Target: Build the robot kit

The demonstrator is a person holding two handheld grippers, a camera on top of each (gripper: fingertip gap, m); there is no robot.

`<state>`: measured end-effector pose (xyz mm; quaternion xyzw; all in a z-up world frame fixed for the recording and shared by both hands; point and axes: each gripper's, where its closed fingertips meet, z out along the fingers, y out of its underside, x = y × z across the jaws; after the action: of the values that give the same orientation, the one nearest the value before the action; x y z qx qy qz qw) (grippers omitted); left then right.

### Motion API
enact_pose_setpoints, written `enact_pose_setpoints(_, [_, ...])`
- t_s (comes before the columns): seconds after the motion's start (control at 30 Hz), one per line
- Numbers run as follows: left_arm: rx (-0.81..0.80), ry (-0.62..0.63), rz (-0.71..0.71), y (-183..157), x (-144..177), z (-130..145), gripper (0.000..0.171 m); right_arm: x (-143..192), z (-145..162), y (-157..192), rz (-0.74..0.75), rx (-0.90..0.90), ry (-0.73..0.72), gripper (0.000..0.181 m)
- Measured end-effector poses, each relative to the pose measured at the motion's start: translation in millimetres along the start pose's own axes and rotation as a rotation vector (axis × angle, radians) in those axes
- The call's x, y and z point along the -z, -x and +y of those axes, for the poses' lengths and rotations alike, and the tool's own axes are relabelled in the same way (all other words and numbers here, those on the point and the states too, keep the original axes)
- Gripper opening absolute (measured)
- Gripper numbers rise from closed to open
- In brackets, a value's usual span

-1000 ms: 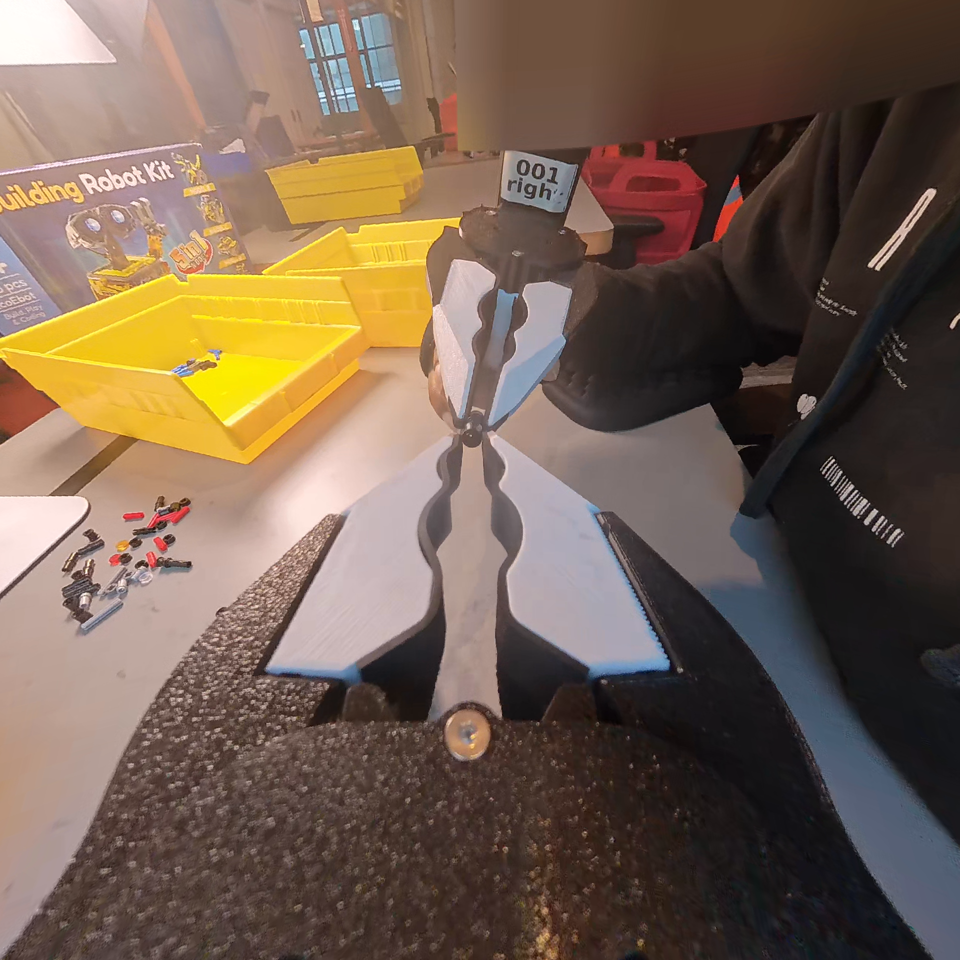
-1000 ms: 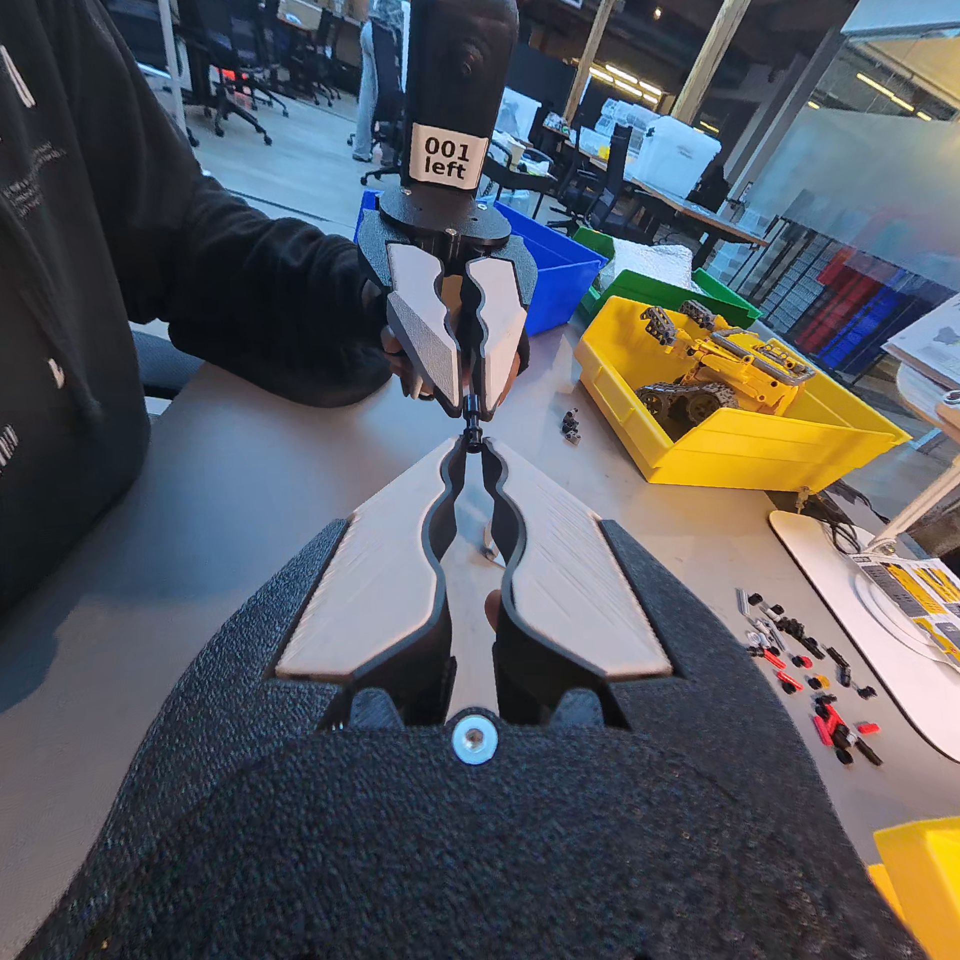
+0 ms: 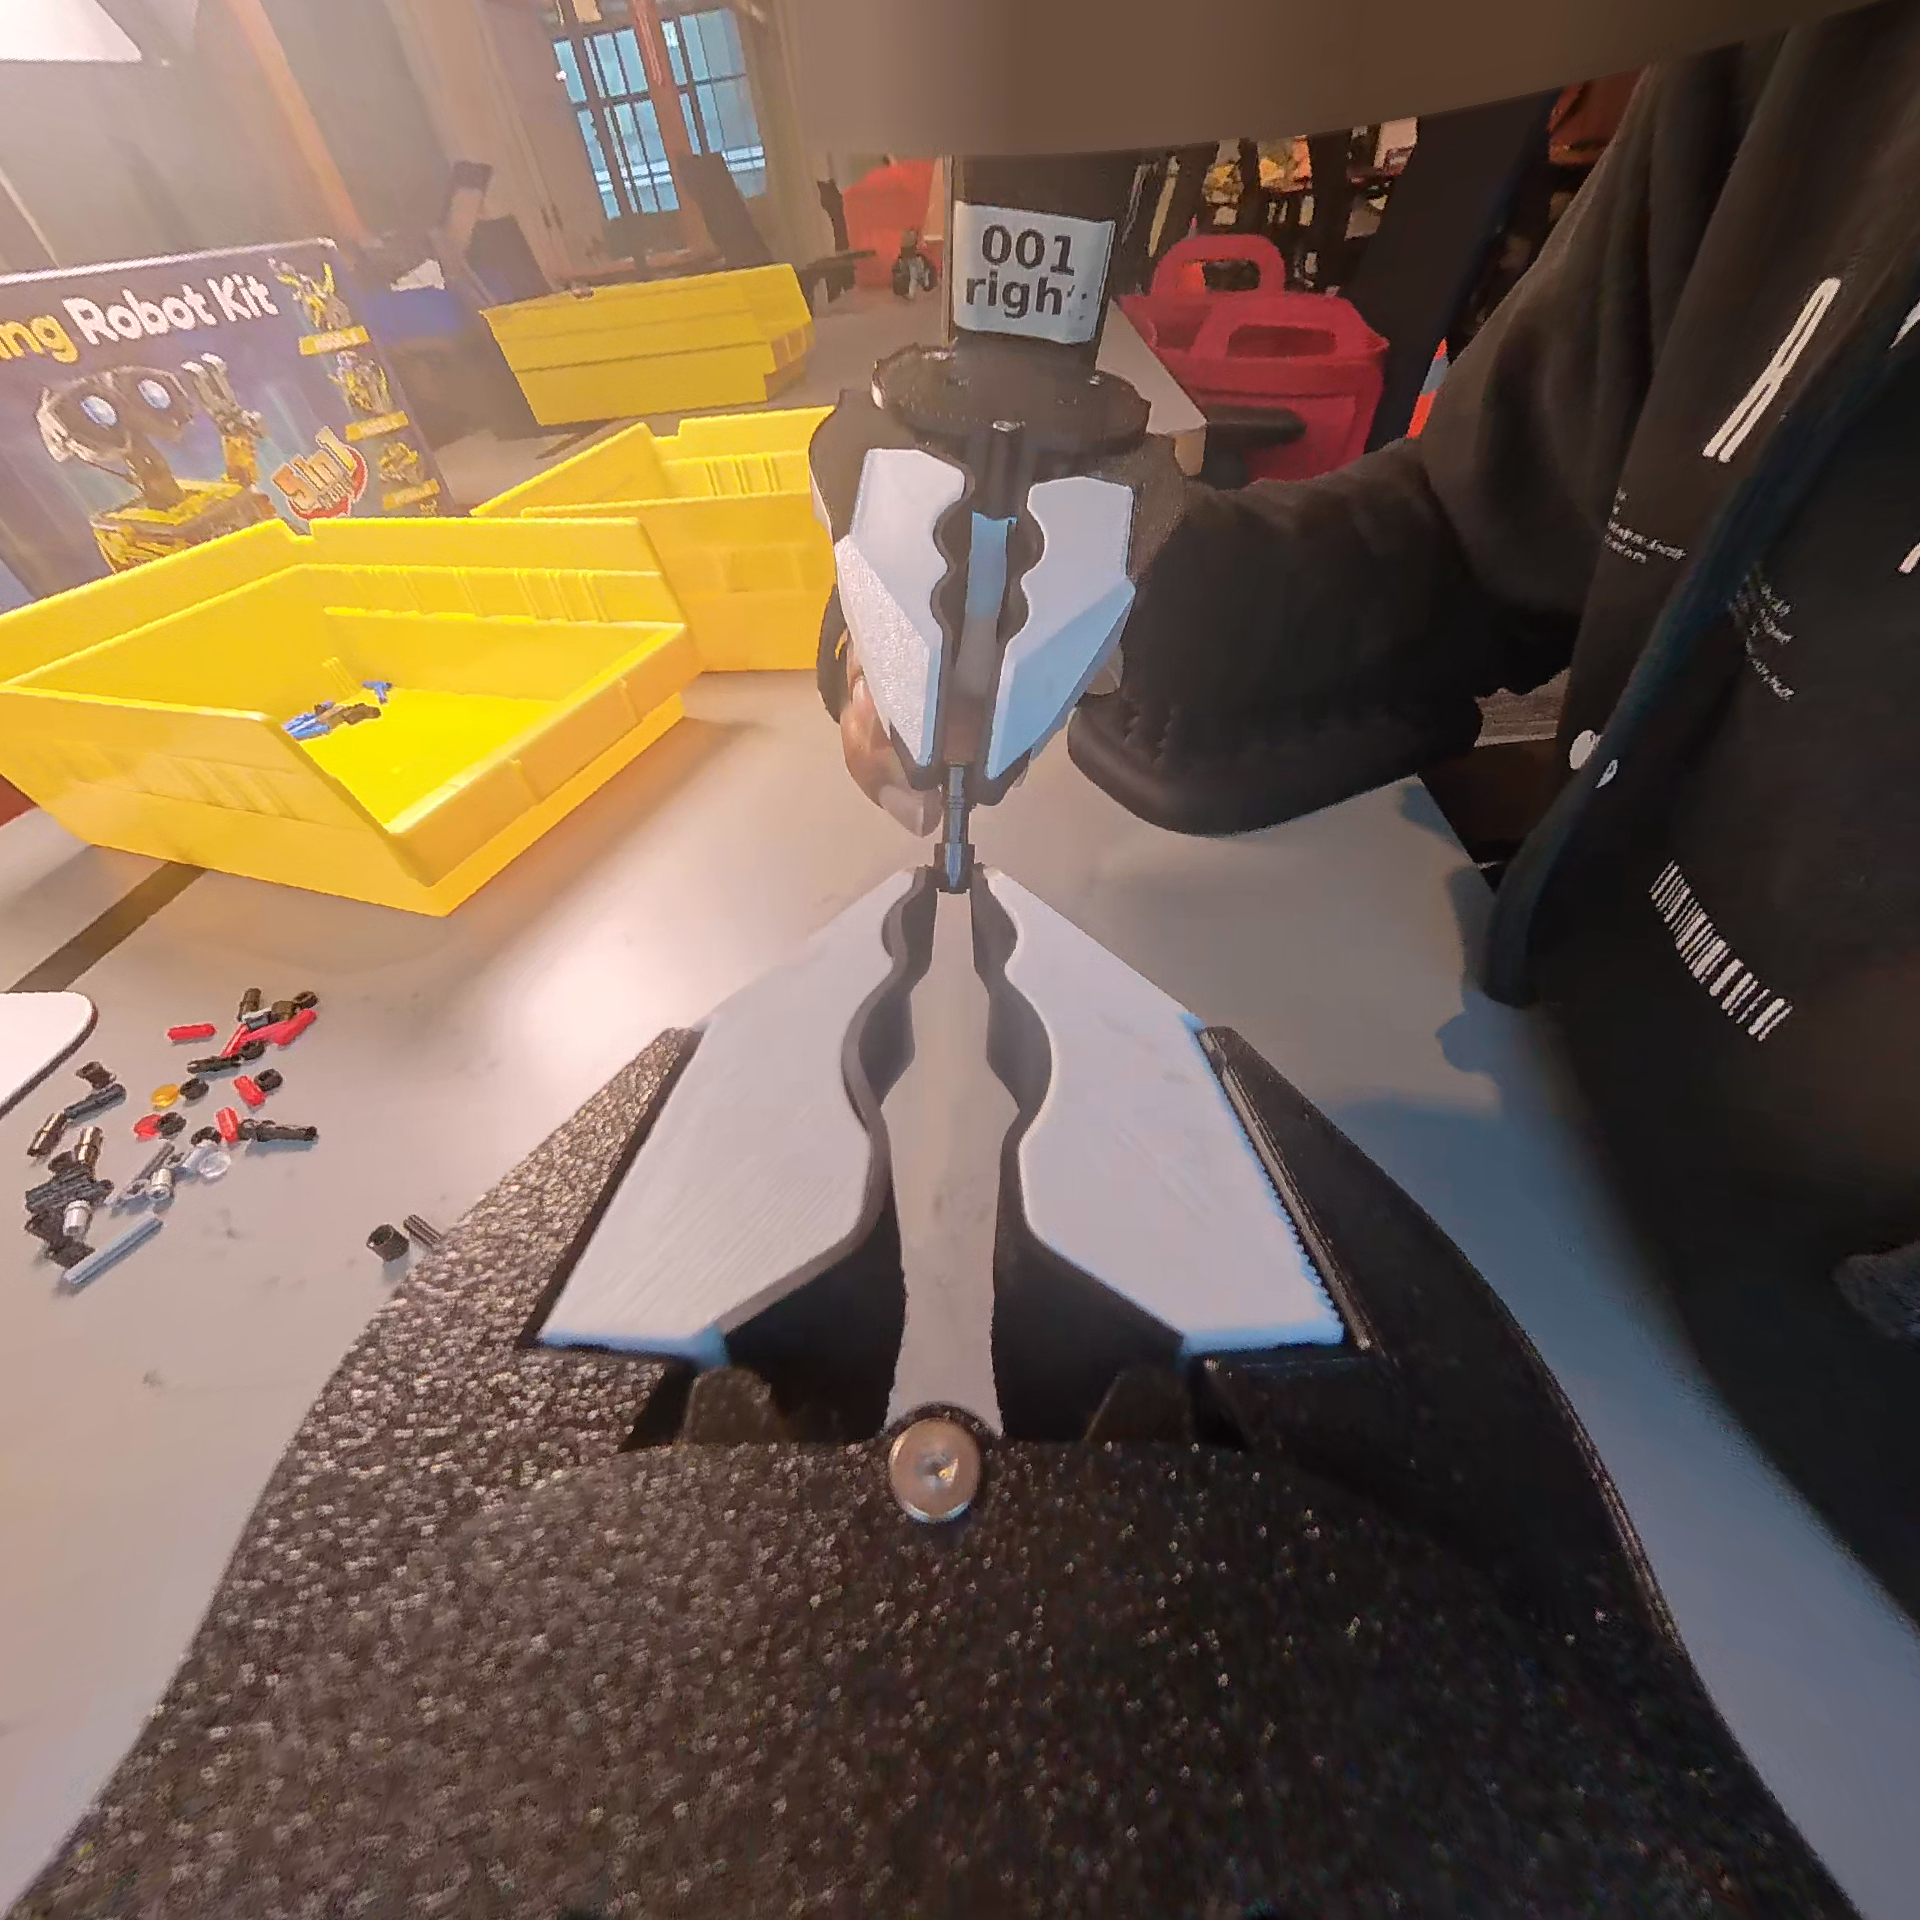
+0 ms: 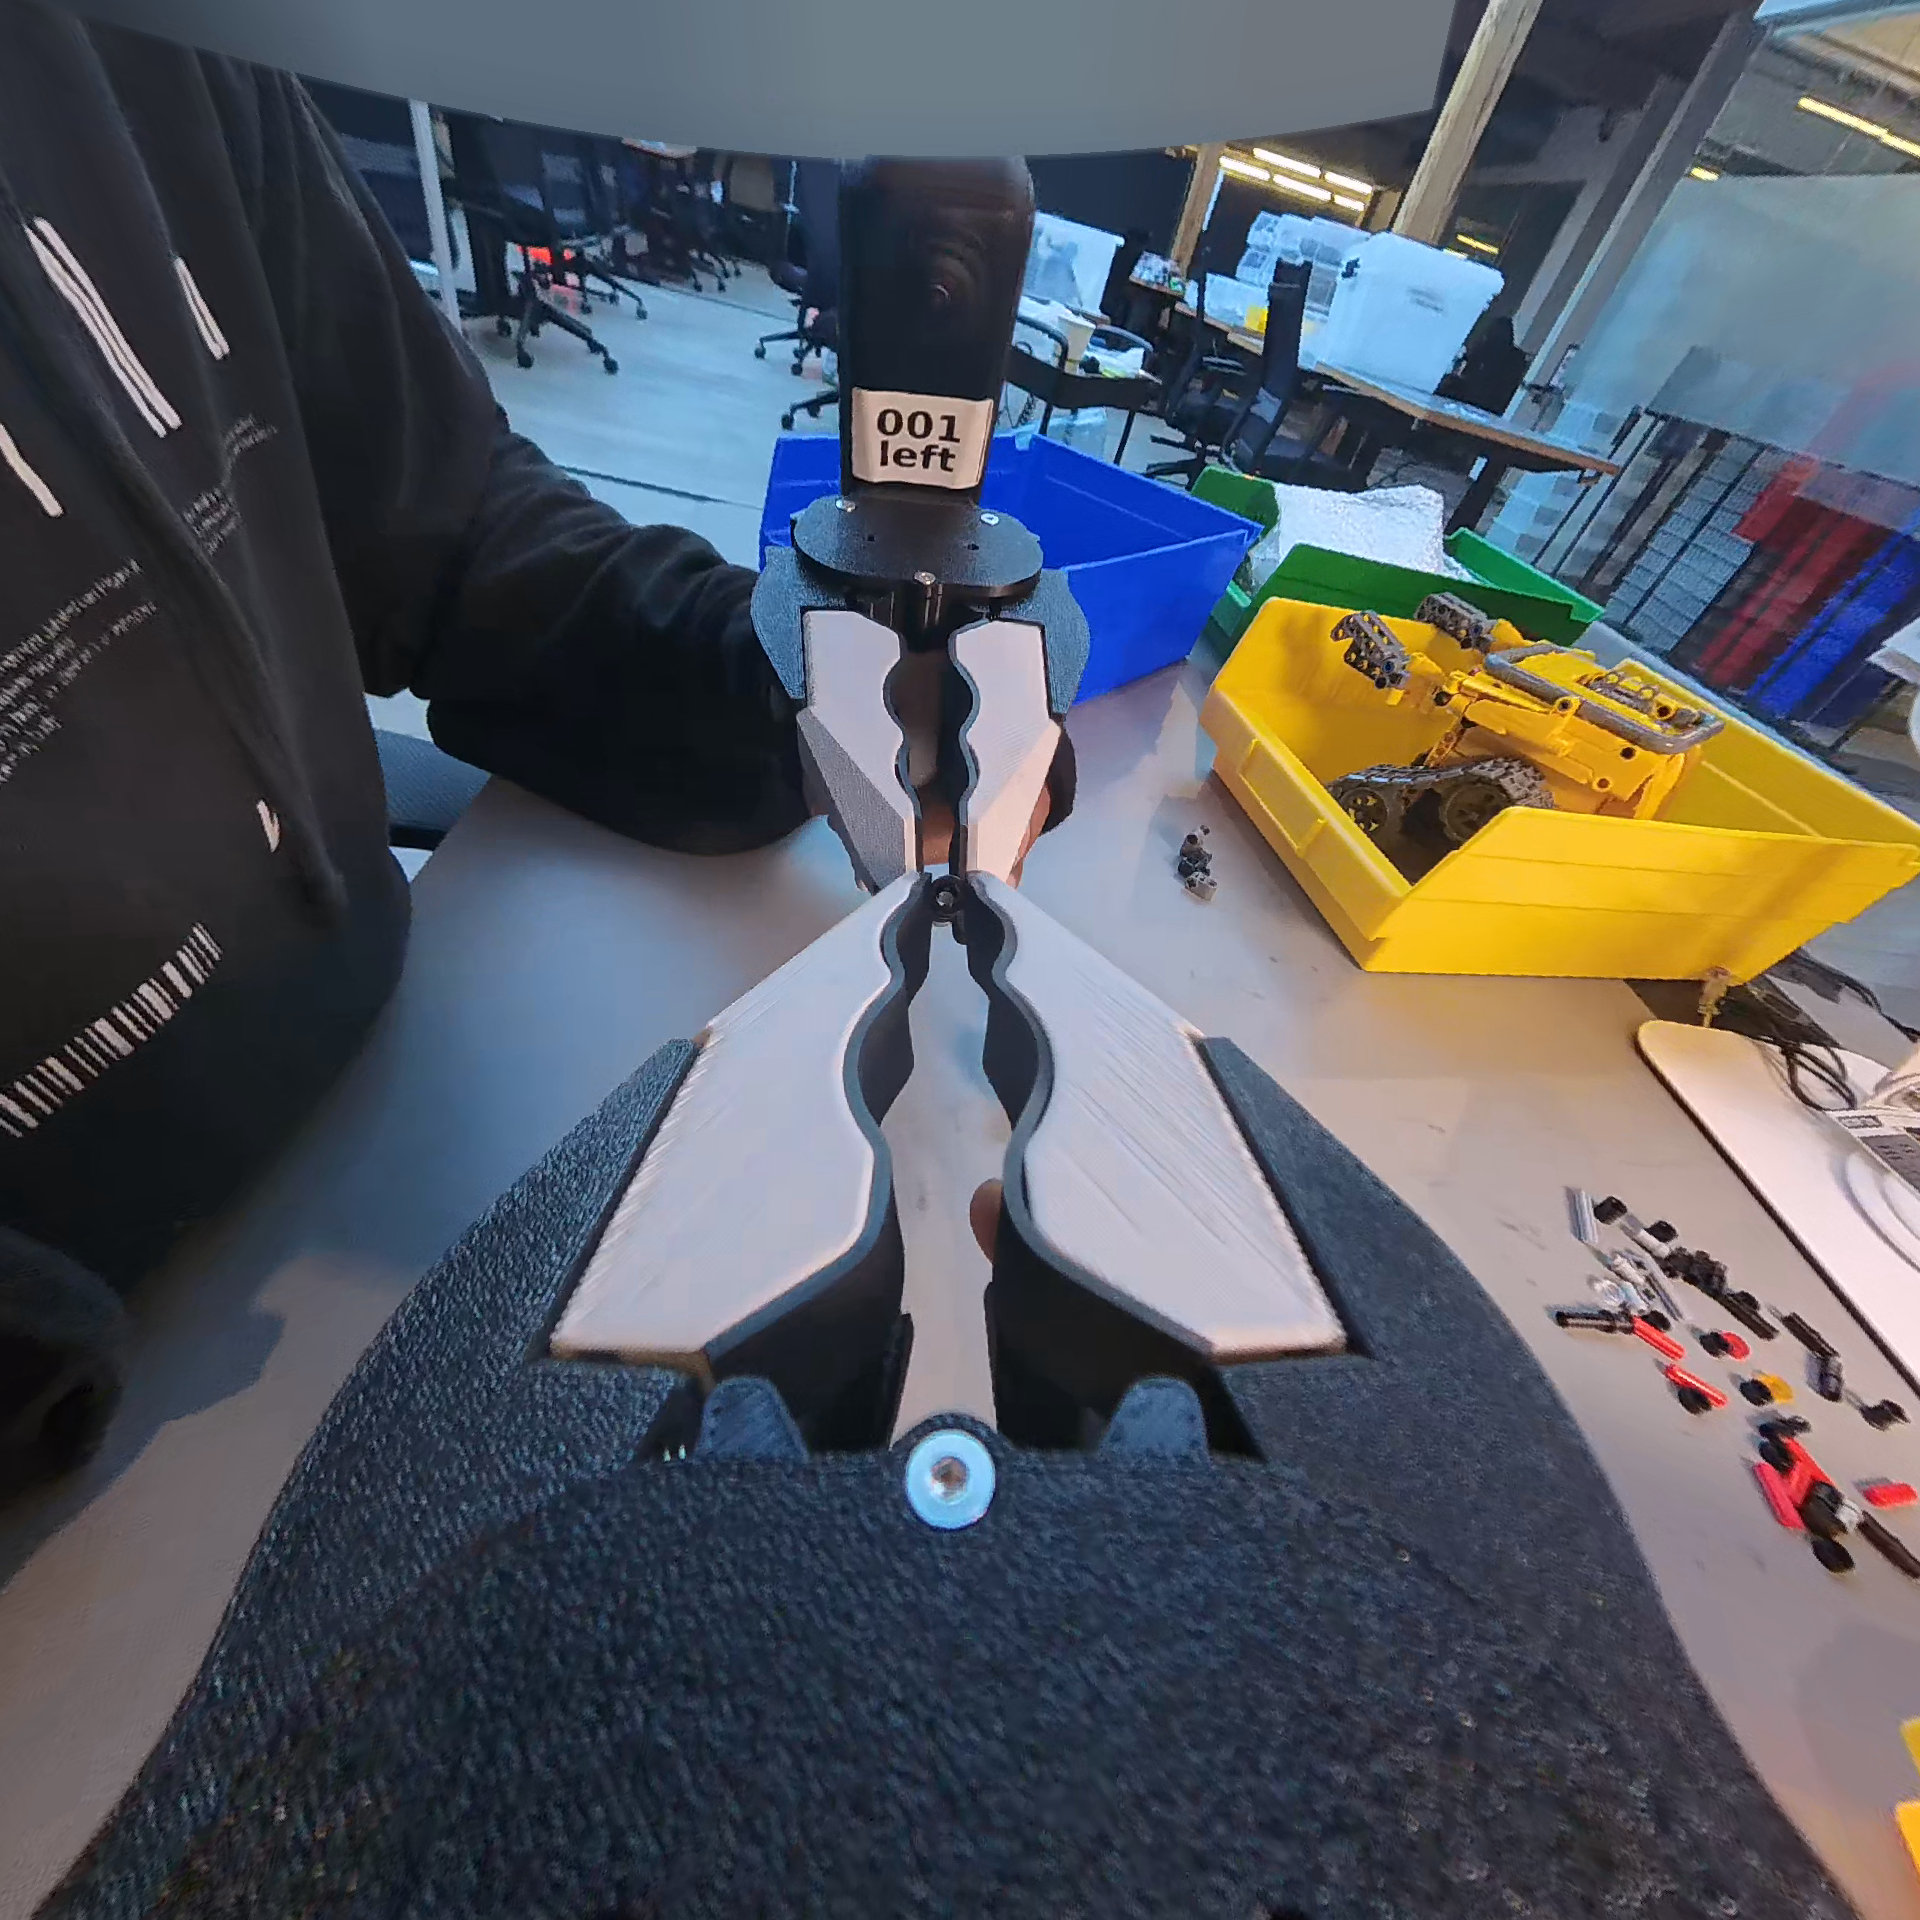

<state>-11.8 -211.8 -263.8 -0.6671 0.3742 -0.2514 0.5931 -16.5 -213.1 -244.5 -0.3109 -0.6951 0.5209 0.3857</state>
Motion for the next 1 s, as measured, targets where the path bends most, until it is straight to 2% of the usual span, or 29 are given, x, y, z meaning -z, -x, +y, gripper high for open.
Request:
enact_pose_setpoints(0.43, [-0.05, -0.003, -0.024, -0.5, -3.2, 1.5, 0.006, -4.7, -3.6, 1.5, 0.024, 0.033, -0.02, 0.006])
enact_pose_setpoints(1.0, [-0.084, -0.004, -0.036, -0.4, -3.3, 1.3, 0.007, -7.5, -5.2, 4.6, 0.075, 0.165, 0.007, 0.006])
